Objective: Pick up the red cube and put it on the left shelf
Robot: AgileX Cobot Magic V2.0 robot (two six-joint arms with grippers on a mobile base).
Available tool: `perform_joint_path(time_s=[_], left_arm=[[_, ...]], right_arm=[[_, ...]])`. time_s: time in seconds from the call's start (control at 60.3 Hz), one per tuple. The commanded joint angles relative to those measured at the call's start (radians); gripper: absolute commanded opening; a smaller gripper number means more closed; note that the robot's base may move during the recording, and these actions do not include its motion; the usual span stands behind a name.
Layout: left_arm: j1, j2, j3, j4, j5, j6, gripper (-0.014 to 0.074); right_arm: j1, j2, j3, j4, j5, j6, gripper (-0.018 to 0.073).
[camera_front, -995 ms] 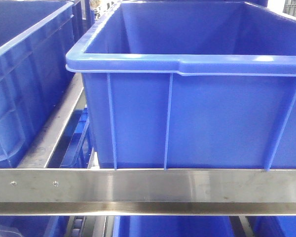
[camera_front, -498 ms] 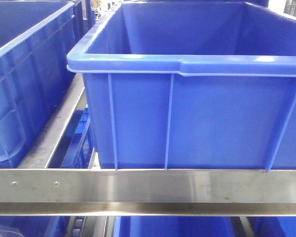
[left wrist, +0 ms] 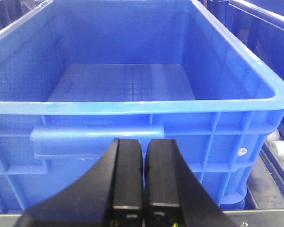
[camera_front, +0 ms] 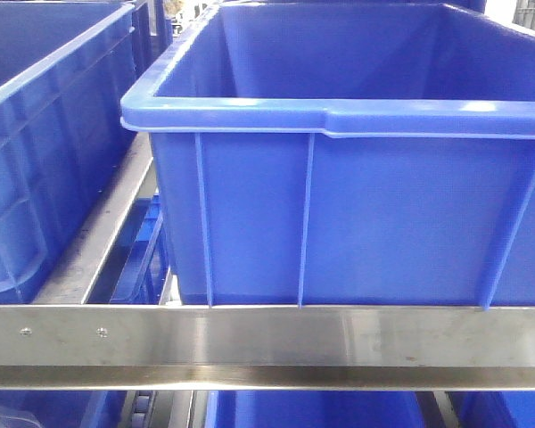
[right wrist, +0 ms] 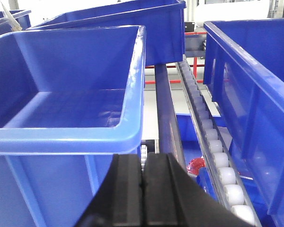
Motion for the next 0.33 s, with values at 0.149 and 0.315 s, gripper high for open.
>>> perform_joint_path(time_s=[0.149, 0.315], left_arm=[[-0.004, -0.015, 0.023, -0.004, -0.086, -0.001, 0.0102], [-0.004, -0.015, 0.023, -0.004, -0.086, -0.001, 0.0102]], right_arm=[[-0.006, -0.024, -0.014, -0.002, -0.084, -0.010, 0.0042], [-0.006, -0.024, -0.014, -0.002, -0.084, -0.010, 0.0042]])
